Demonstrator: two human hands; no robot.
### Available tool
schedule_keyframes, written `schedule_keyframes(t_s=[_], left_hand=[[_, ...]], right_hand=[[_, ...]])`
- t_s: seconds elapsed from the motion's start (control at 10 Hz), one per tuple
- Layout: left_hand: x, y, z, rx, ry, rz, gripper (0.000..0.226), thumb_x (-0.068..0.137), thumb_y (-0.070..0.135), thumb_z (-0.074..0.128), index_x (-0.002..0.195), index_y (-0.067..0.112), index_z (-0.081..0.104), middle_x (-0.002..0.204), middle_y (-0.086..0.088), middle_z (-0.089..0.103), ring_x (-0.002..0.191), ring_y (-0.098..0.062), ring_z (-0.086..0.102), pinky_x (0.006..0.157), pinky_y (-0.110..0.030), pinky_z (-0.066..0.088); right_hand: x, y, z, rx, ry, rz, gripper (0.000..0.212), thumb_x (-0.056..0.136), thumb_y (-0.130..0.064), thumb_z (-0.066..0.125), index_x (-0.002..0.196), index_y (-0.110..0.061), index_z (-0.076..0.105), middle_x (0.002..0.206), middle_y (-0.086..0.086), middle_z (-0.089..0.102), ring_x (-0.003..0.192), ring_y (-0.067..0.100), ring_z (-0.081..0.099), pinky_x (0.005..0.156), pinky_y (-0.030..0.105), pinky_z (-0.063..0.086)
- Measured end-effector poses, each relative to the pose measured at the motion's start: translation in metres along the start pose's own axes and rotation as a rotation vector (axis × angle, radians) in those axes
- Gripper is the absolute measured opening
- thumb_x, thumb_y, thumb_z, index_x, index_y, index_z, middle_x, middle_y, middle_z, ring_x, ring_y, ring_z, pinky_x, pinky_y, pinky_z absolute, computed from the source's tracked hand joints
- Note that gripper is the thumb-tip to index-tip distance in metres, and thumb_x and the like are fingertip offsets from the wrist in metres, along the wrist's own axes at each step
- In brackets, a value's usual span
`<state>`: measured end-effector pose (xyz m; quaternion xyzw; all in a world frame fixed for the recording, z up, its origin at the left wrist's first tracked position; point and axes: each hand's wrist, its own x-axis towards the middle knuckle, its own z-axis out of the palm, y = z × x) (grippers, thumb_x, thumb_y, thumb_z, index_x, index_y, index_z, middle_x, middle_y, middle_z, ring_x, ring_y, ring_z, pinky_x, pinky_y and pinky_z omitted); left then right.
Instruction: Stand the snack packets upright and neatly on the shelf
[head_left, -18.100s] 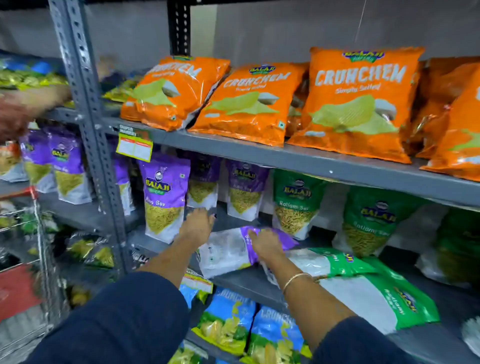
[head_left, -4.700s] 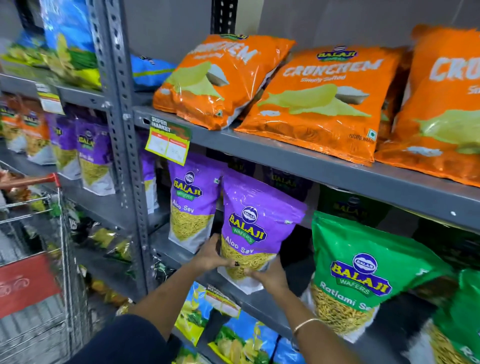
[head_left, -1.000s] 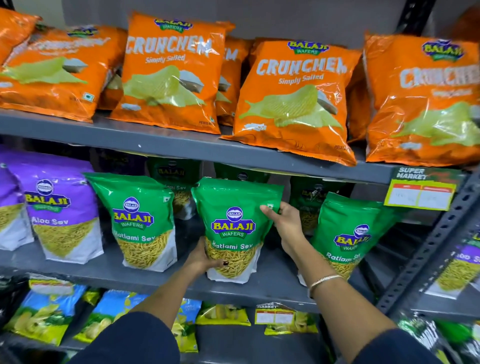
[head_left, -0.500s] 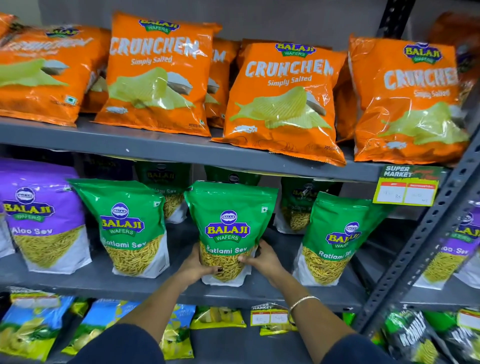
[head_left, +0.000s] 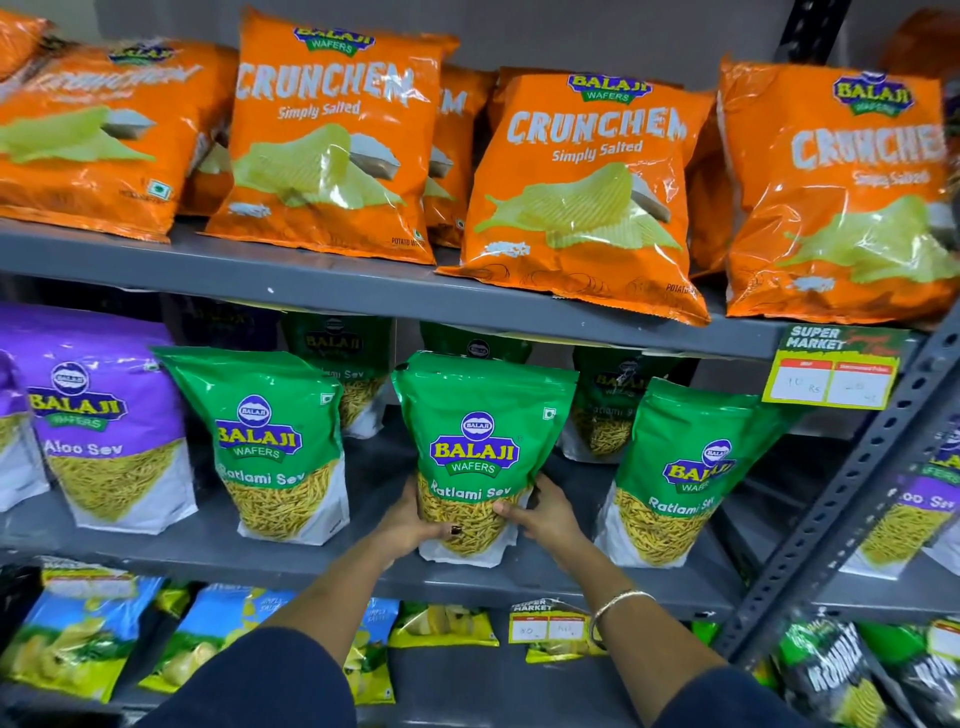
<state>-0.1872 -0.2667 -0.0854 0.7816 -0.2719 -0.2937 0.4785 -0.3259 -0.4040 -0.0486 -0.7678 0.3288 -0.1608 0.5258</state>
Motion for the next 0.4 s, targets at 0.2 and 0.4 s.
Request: schedule_keyframes(t_s=[0.2,0.4], left_hand=[[-0.003,0.002,0.004,0.003,-0.001,-0.041,0.094,0.072,0.011,0.075,0.143,0.014,0.014,0.143,-0.013,0.043,0.131,-0.029,0.042,0.111,-0.040,0.033],[-0.016,0.011,-0.001,0.186,0.223,0.119,0.118,0.064,0.030,0.081,0.147,0.016,-0.002,0.157,-0.010,0.009,0.145,-0.027,0.016,0.119,-0.044,0.021]], right_hand=[[-0.002,0.001,-0.001,0.011,-0.026,-0.003,0.074,0.072,-0.020,0.076,0.134,-0.008,0.037,0.139,0.011,0.049,0.128,0.028,0.046,0.100,0.031,0.039],[-0.023,-0.024,0.002,-0.137,0.517,-0.369,0.098,0.072,-0.050,0.067,0.146,-0.017,0.010,0.155,0.005,0.016,0.143,0.020,0.016,0.115,0.040,0.027]])
